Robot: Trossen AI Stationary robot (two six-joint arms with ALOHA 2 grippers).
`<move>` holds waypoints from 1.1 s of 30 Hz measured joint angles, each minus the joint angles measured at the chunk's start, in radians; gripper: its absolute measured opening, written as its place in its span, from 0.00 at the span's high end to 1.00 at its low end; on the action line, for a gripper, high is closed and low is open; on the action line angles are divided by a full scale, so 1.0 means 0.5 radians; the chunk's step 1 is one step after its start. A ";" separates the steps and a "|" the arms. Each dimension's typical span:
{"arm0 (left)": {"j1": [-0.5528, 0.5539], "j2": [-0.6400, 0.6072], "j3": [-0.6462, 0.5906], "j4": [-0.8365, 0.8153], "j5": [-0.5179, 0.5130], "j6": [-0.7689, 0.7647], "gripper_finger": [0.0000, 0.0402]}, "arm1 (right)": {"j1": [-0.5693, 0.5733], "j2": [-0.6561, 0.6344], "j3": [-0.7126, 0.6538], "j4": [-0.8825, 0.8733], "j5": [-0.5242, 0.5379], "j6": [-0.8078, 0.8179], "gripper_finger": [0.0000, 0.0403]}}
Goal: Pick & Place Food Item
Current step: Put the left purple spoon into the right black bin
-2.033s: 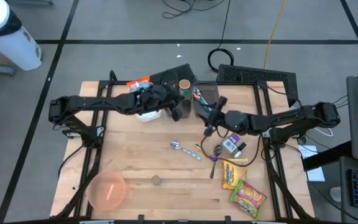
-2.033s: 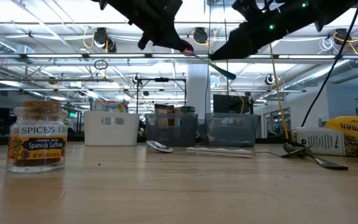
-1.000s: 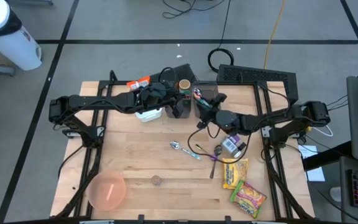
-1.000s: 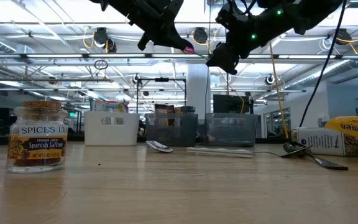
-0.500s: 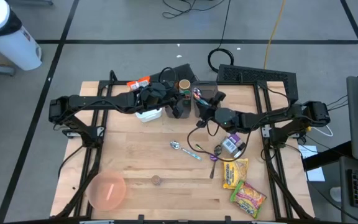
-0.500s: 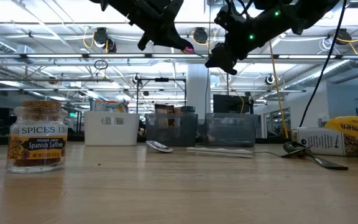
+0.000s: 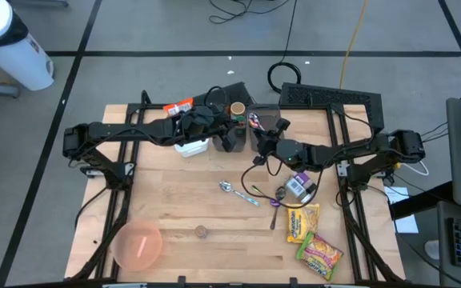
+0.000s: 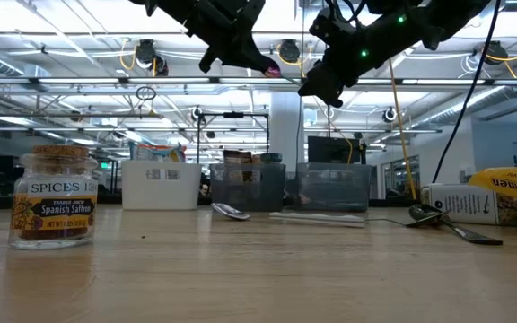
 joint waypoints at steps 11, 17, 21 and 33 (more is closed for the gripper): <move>0.000 0.000 0.000 0.045 0.018 -0.020 0.90 | 0.000 -0.001 0.000 0.006 -0.012 0.004 0.98; 0.012 0.000 0.000 0.061 0.125 0.037 0.83 | 0.000 -0.001 -0.002 0.010 -0.013 0.005 0.99; 0.014 0.000 0.000 0.066 0.138 0.122 0.77 | -0.001 -0.001 -0.002 0.014 -0.019 0.005 1.00; 0.013 -0.003 0.000 0.085 0.128 0.374 0.52 | -0.065 -0.006 -0.002 -0.001 -0.029 0.003 1.00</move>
